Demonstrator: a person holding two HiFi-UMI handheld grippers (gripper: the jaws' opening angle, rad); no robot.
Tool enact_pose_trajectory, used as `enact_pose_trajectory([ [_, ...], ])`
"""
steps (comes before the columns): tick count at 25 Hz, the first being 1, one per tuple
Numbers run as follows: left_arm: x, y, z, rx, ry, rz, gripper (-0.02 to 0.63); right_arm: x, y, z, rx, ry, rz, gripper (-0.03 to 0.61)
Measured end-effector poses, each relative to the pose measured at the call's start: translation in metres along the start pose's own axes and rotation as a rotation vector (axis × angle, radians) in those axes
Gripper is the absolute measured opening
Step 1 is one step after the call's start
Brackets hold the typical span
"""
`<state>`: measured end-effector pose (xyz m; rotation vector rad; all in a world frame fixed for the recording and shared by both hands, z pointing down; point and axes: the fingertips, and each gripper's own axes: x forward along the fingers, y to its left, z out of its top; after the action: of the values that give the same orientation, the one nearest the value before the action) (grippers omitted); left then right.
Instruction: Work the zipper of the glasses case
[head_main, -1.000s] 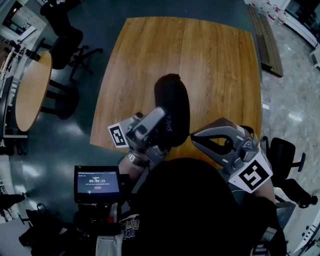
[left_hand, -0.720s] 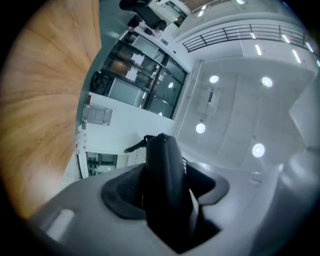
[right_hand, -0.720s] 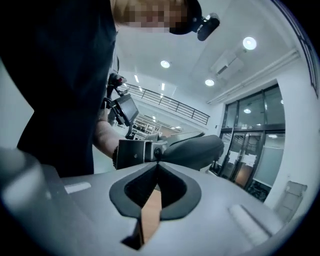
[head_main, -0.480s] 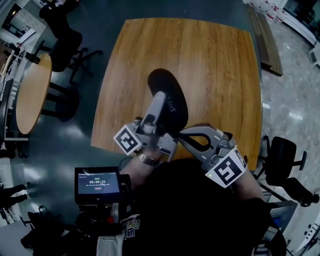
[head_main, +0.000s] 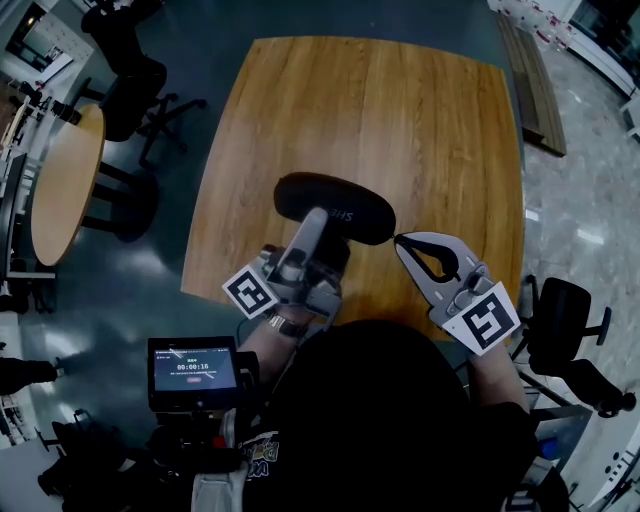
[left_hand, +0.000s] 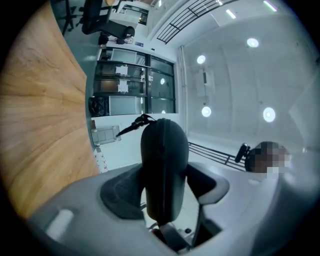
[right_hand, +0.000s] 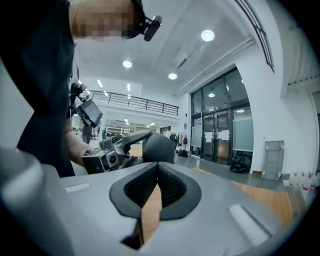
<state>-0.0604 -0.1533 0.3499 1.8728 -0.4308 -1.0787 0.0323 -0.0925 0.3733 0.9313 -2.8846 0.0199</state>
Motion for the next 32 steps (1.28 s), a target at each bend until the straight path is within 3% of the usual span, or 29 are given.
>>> enact_pose_trajectory([
  [4,-0.004,0.012,0.015,-0.134,-0.145,0.032,0.258,0.009,0.012,0.005,-0.047,-0.015,0.034,0.005],
  [6,-0.003,0.014,0.022,-0.177,-0.197,0.033,0.255,0.014,0.023,0.002,-0.144,0.038,0.052,0.005],
  [8,0.0,0.013,0.025,-0.177,-0.217,0.034,0.251,0.019,0.038,-0.007,-0.313,0.119,0.075,0.005],
  [10,0.004,0.011,0.025,-0.148,-0.215,0.033,0.247,0.026,0.052,-0.009,-0.428,0.135,0.102,0.005],
  [14,0.014,0.006,0.013,-0.079,-0.15,0.031,0.245,0.031,0.068,-0.013,-0.448,0.137,0.193,0.005],
  [20,0.019,0.008,0.013,-0.043,-0.109,0.032,0.245,0.03,0.059,-0.016,-0.419,0.155,0.186,0.004],
  [23,0.016,0.007,0.015,-0.03,-0.075,0.006,0.249,0.021,0.038,-0.013,-0.382,0.138,0.139,0.005],
  [25,0.012,0.005,0.014,-0.036,-0.042,-0.025,0.249,0.013,0.02,-0.005,-0.305,0.086,0.094,0.005],
  [28,0.008,0.008,0.011,-0.049,-0.031,-0.032,0.245,0.006,-0.001,0.001,-0.077,0.011,0.0,0.009],
  [32,0.008,0.008,0.011,-0.033,-0.043,-0.02,0.242,0.008,0.0,-0.001,-0.037,-0.016,-0.009,0.03],
])
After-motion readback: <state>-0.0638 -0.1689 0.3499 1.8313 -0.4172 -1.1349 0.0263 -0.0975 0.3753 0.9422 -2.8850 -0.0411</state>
